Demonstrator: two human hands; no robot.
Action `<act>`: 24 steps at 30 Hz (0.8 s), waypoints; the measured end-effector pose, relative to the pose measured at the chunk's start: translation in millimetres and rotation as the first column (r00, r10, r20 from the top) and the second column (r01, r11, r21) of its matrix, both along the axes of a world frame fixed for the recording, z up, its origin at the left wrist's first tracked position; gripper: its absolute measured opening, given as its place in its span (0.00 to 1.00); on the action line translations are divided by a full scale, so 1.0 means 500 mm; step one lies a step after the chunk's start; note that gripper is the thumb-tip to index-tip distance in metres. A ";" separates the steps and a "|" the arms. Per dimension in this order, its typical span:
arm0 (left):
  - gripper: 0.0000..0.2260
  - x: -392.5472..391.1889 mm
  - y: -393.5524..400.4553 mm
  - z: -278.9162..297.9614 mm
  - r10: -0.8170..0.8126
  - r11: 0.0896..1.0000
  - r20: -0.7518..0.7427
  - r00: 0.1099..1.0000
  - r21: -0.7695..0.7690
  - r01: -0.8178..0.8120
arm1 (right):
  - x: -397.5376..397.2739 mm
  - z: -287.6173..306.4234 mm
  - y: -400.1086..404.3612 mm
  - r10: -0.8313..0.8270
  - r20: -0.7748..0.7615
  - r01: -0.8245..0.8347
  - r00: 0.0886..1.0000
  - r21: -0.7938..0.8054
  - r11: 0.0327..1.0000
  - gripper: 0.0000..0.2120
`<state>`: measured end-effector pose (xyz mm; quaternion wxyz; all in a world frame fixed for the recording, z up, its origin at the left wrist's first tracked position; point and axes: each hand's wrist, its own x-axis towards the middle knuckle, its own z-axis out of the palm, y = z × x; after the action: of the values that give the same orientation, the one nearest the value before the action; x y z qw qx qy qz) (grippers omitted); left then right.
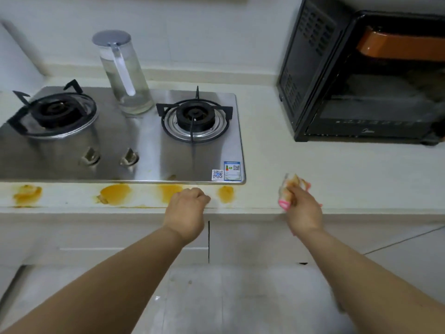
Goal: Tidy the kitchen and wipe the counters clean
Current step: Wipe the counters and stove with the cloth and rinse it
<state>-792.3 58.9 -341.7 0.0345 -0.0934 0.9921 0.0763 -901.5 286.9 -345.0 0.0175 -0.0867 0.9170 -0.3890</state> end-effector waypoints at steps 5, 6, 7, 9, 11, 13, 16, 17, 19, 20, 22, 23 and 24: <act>0.27 0.025 0.024 -0.016 -0.001 1.000 -0.003 1.000 0.011 0.001 | 0.025 -0.037 -0.098 -0.060 0.023 0.055 0.998 0.178 0.983 0.18; 0.28 0.028 0.025 -0.016 0.004 1.000 -0.002 1.000 0.006 -0.004 | 0.046 -0.042 -0.130 0.072 0.064 -0.083 0.995 0.201 0.976 0.22; 0.28 0.031 0.025 -0.017 0.006 1.000 0.007 1.000 -0.002 -0.006 | 0.071 -0.040 -0.162 0.204 0.060 -0.212 0.977 0.204 0.956 0.21; 0.29 0.040 0.025 -0.018 0.014 1.000 0.021 1.000 -0.005 -0.014 | 0.113 -0.038 -0.203 0.370 0.075 -0.376 0.926 0.250 0.892 0.18; 0.31 0.047 0.028 -0.011 0.020 1.000 0.036 0.999 0.013 -0.020 | 0.114 -0.025 -0.186 0.441 0.085 -0.449 0.894 0.201 0.871 0.19; 0.33 0.051 0.027 -0.005 0.025 0.998 0.059 0.998 0.050 -0.028 | 0.077 -0.021 -0.124 0.420 0.080 -0.426 0.904 0.229 0.875 0.19; 0.33 0.050 0.022 0.003 0.046 0.992 0.061 0.997 0.114 -0.053 | 0.008 -0.028 -0.021 0.163 -0.010 -0.150 0.987 0.337 0.929 0.16; 0.33 0.046 0.019 0.005 0.042 0.991 0.059 0.997 0.128 -0.049 | 0.003 -0.022 -0.006 0.061 -0.027 -0.051 0.998 0.289 0.956 0.10; 0.32 0.043 0.011 0.003 0.037 0.985 0.082 0.996 0.163 -0.050 | 0.020 -0.023 -0.050 0.001 -0.109 0.029 0.994 0.274 0.961 0.19; 0.32 0.042 0.007 0.000 0.037 0.983 0.098 0.995 0.175 -0.053 | 0.030 -0.036 -0.086 0.066 -0.128 -0.019 0.990 0.334 0.942 0.20; 0.32 0.039 0.005 0.002 0.033 0.980 0.095 0.995 0.193 -0.051 | 0.077 -0.039 -0.174 0.238 -0.041 -0.208 0.970 0.358 0.910 0.12; 0.32 0.039 0.005 0.003 0.026 0.980 0.080 0.996 0.197 -0.042 | 0.097 -0.048 -0.210 0.304 -0.006 -0.283 0.952 0.350 0.893 0.15; 0.32 0.039 0.006 0.003 0.021 0.980 0.066 0.998 0.197 -0.034 | 0.116 -0.047 -0.239 0.337 0.019 -0.323 0.941 0.339 0.884 0.18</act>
<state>-772.9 61.7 -340.0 0.0741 -0.1057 0.9766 0.1719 -843.3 167.3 -368.6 0.0793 -0.2449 0.9419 -0.2156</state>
